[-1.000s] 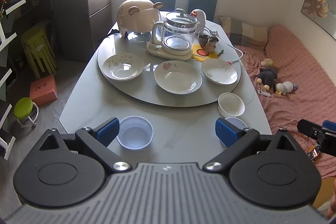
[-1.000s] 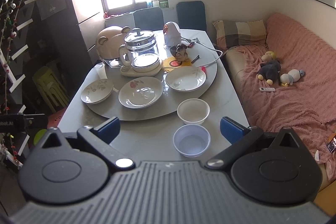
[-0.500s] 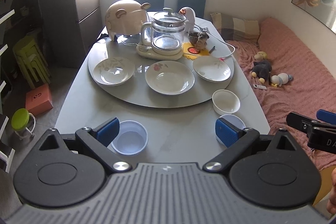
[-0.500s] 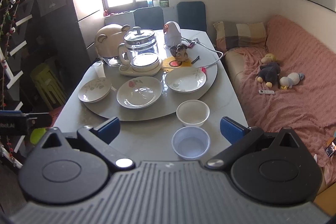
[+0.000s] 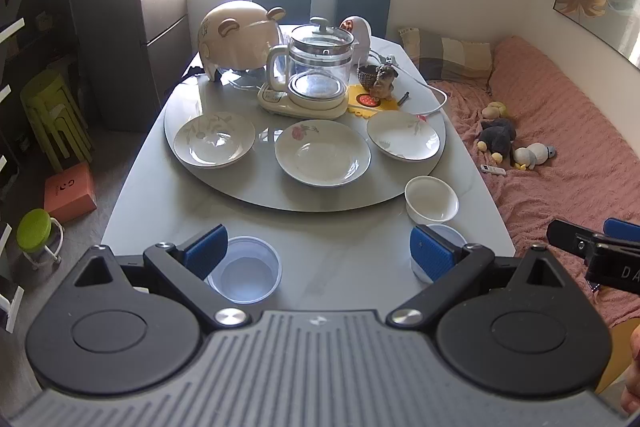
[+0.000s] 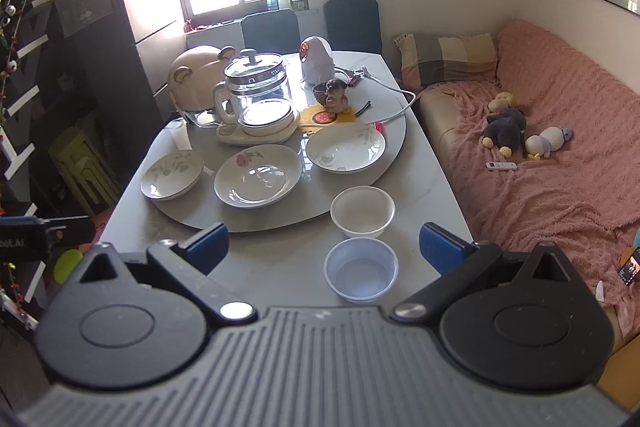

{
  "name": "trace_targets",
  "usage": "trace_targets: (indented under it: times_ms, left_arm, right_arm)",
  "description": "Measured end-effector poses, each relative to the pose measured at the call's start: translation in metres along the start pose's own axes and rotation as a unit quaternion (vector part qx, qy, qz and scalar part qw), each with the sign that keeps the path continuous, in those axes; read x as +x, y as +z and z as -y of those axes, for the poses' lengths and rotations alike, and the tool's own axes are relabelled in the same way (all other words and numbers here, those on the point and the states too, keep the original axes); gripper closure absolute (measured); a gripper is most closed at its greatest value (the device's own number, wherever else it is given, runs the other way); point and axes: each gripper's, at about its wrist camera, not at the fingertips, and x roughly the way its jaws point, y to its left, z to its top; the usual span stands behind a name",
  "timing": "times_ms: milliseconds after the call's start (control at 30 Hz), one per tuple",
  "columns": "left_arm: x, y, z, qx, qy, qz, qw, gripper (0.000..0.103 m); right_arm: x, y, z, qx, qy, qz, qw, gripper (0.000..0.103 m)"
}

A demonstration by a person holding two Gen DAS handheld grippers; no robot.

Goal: Organize plates and bowls
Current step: 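Move both grippers toward the leaf-pattern plates on the turntable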

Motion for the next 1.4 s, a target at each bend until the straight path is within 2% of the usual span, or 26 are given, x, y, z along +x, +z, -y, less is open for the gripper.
trace_targets:
  times_ms: [233, 500, 633, 800, 900, 1133, 1400]
  left_arm:
    - [-0.003, -0.002, -0.01, -0.014, -0.007, 0.017, 0.9997, 0.004]
    - [-0.002, -0.003, -0.026, -0.005, -0.019, 0.018, 0.9996, 0.004]
    - [-0.004, -0.005, -0.035, 0.004, -0.03, 0.022, 0.9993, 0.004]
    - [-0.001, -0.005, -0.052, 0.012, -0.05, 0.017, 0.9986, 0.004]
    - [0.001, -0.004, -0.06, 0.019, -0.061, 0.015, 0.9979, 0.004]
    - [0.006, -0.004, -0.074, 0.03, -0.079, 0.009, 0.9964, 0.004]
    - [0.02, -0.001, -0.081, 0.029, -0.087, -0.007, 0.9958, 0.004]
  right_arm:
    - [-0.003, -0.004, -0.003, 0.012, -0.003, -0.001, 1.0, 0.0]
    - [-0.008, -0.005, -0.013, 0.024, -0.01, 0.0, 1.0, 0.0]
    - [-0.012, -0.007, -0.02, 0.044, 0.003, 0.012, 0.999, 0.0]
    - [-0.016, -0.012, -0.035, 0.055, -0.012, 0.017, 0.998, 0.0]
    - [-0.017, -0.017, -0.039, 0.08, -0.007, 0.008, 0.997, 0.0]
    - [-0.023, -0.029, -0.058, 0.084, -0.034, 0.001, 0.996, 0.0]
    - [-0.017, -0.031, -0.061, 0.091, -0.048, -0.003, 0.995, 0.0]
